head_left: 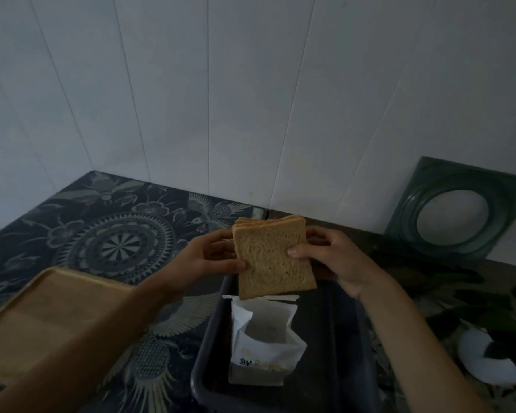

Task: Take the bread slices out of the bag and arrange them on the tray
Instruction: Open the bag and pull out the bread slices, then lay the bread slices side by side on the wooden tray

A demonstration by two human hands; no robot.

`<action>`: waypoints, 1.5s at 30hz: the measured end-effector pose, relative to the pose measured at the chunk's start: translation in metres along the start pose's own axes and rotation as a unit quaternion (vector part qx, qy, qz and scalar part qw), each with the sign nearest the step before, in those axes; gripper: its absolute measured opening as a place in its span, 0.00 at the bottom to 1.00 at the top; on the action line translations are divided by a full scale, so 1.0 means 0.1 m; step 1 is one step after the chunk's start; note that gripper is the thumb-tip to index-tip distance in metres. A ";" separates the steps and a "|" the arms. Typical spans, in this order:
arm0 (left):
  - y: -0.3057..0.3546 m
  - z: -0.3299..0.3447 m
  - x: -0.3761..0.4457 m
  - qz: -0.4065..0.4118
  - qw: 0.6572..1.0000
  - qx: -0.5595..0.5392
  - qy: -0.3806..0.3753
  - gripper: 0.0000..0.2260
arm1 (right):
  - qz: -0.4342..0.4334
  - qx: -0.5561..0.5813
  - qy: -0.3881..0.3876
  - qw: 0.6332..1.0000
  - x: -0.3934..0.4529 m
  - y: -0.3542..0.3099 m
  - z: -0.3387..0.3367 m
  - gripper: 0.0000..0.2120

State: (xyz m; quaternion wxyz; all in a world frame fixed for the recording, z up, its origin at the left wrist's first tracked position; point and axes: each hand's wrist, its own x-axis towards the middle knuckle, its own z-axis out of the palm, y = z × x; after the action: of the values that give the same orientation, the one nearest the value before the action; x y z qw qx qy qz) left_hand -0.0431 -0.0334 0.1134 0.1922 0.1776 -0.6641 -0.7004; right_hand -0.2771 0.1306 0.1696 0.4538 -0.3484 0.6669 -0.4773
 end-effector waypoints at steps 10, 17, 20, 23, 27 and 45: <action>-0.09 -0.45 -0.43 -0.046 0.996 -0.038 0.070 0.26 | 0.018 0.031 -0.047 0.998 0.29 0.04 0.67 0.20; -0.10 -1.19 -0.88 -0.069 0.994 -0.048 0.071 0.26 | 0.027 0.040 -0.060 0.997 0.55 0.04 1.52 0.27; -0.13 -1.57 -1.08 -0.073 0.995 -0.036 0.065 0.24 | 0.035 0.044 -0.067 0.996 0.67 0.05 1.89 0.30; -0.17 -1.95 -1.25 -0.084 0.994 -0.036 0.065 0.24 | 0.047 0.045 -0.071 0.995 0.80 0.05 2.28 0.30; -0.28 -2.43 -1.43 -0.100 0.992 -0.041 0.061 0.23 | 0.064 0.040 -0.059 0.995 0.97 0.09 2.80 0.29; -1.47 -3.43 -1.98 -0.318 0.944 -0.057 0.071 0.26 | 0.307 0.066 -0.001 0.950 1.39 1.35 4.35 0.18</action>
State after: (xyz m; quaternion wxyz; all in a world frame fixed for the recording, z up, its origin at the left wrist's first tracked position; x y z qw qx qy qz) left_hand 0.2954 -0.2224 -0.0533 0.0152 0.4175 -0.5167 -0.7473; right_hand 0.0785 -0.0923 -0.0548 0.6011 -0.0971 0.7082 -0.3573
